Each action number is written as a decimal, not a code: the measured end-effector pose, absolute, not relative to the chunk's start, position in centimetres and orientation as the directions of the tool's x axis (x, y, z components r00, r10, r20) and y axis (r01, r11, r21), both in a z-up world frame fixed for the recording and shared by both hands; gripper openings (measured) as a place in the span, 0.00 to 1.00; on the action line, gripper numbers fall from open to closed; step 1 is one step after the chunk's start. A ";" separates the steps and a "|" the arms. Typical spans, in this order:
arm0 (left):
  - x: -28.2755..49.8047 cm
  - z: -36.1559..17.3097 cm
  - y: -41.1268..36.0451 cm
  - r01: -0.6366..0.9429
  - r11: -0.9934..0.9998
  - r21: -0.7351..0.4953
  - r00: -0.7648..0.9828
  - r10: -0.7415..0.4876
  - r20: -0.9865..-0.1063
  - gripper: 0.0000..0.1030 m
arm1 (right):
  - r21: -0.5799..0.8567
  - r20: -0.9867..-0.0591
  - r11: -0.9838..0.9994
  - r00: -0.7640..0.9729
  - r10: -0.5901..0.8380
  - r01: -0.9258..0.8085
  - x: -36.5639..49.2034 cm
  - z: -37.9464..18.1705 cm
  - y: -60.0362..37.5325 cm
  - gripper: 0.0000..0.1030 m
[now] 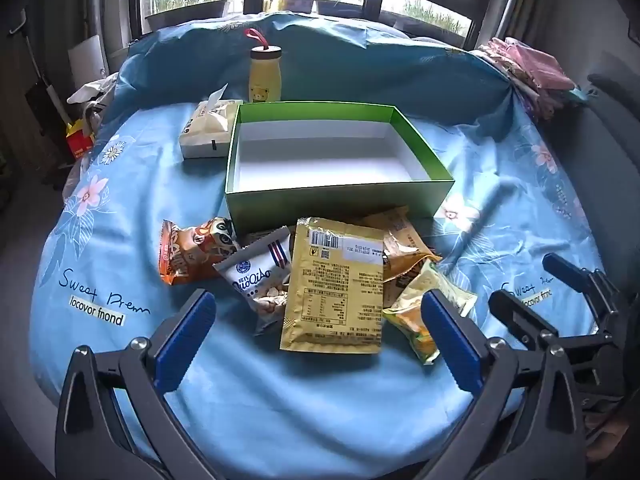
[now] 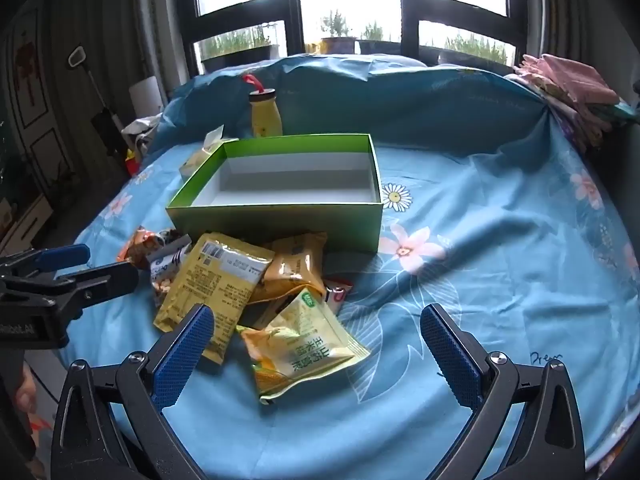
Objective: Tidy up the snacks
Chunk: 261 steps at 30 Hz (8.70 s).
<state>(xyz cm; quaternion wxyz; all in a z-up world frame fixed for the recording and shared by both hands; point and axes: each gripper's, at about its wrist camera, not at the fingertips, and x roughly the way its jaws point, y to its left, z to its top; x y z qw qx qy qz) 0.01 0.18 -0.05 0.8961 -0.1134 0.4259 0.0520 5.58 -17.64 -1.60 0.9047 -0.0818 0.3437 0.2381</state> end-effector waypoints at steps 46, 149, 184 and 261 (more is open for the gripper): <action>-0.4 -0.3 -2.0 -0.219 0.976 -0.011 0.647 0.136 -0.750 1.00 | 0.108 -0.638 0.815 0.589 0.496 -0.569 5.4 -2.0 -18.9 1.00; 3.8 -2.4 -2.9 -0.052 0.842 -0.538 0.600 -0.404 -0.691 0.29 | 0.127 -0.651 0.607 0.395 0.648 -0.785 7.0 -3.7 -19.2 0.30; 17.5 -3.4 8.3 -0.202 0.882 -0.426 0.620 -0.221 -0.753 0.86 | 0.092 -0.673 0.669 0.449 0.588 -0.737 21.5 -4.3 -6.5 0.31; -0.7 -1.1 2.5 -0.222 0.961 -0.165 0.682 0.032 -0.731 1.00 | 0.138 -0.686 0.766 0.497 0.531 -0.628 5.9 -2.5 -14.3 0.68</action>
